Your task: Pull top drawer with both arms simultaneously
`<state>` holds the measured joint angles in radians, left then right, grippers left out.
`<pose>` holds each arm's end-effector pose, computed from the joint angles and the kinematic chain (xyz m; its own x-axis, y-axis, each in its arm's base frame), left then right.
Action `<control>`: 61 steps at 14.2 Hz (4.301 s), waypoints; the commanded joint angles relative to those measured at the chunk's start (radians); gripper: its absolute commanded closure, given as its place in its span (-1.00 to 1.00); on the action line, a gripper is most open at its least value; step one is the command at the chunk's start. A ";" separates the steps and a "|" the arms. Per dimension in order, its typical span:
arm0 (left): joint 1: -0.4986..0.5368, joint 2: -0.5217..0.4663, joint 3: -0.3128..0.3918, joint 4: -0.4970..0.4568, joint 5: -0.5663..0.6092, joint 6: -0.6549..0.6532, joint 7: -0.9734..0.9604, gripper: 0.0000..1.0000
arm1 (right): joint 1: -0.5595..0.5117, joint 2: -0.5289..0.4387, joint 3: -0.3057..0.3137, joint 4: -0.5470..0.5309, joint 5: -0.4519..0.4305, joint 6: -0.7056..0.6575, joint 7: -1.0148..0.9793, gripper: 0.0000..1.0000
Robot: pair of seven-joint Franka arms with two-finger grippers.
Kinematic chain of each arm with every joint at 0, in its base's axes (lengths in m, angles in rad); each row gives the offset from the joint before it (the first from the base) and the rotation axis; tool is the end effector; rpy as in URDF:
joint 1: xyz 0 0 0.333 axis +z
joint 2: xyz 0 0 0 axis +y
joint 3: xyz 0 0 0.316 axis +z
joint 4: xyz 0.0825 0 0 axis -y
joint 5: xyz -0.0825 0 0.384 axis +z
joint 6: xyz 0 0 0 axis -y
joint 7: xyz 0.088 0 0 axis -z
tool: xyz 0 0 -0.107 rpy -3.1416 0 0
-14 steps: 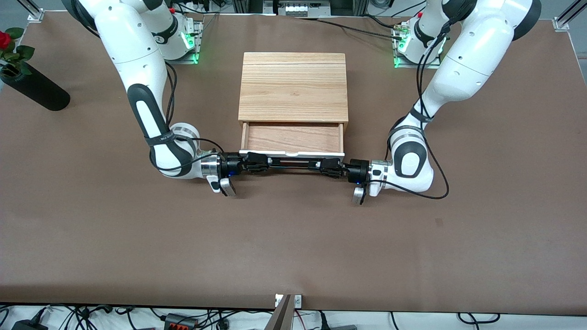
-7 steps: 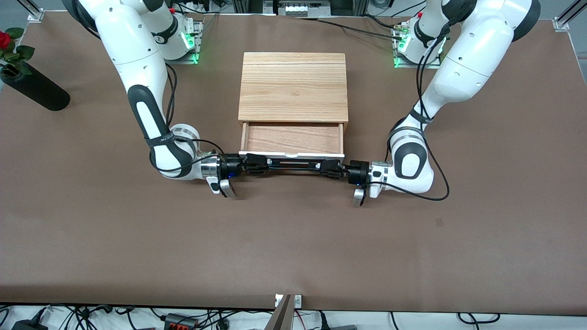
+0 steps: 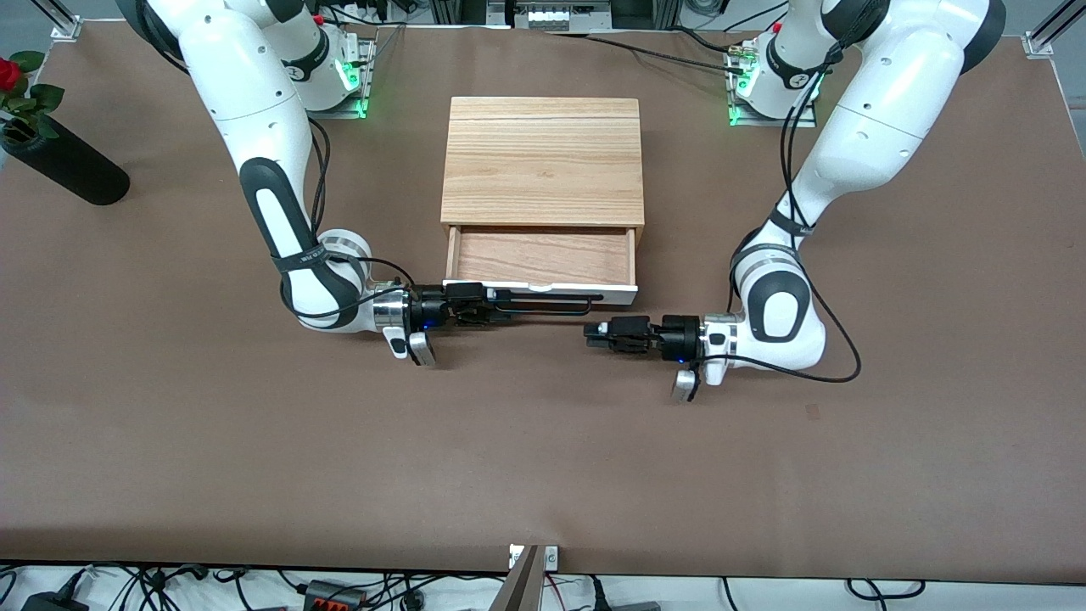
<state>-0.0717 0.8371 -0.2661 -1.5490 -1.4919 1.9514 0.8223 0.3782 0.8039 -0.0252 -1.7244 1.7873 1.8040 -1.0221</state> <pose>0.6499 -0.2655 0.1967 0.9984 -0.0460 0.0327 -0.0384 -0.1285 0.9910 0.5819 0.3033 0.1451 0.9969 0.0554 0.0553 0.0598 -0.0828 -0.9948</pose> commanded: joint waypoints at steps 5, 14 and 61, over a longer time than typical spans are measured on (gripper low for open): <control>-0.008 0.007 0.033 0.043 0.064 0.003 -0.008 -1.00 | 0.010 -0.046 -0.087 0.130 -0.260 0.000 0.179 -1.00; 0.007 -0.156 0.074 0.040 0.488 0.063 -0.284 -1.00 | 0.016 -0.258 -0.200 0.258 -1.093 -0.015 0.435 -1.00; 0.121 -0.839 0.082 -0.160 1.526 -0.310 -1.045 -1.00 | -0.364 -0.793 -0.015 0.143 -1.798 -0.247 1.010 -1.00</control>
<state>0.0446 0.0227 -0.1847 -1.6835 0.0660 1.6243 -0.2178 0.0013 0.0090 -0.0310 -1.5987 -0.0179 1.5768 -0.0325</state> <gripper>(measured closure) 0.000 0.000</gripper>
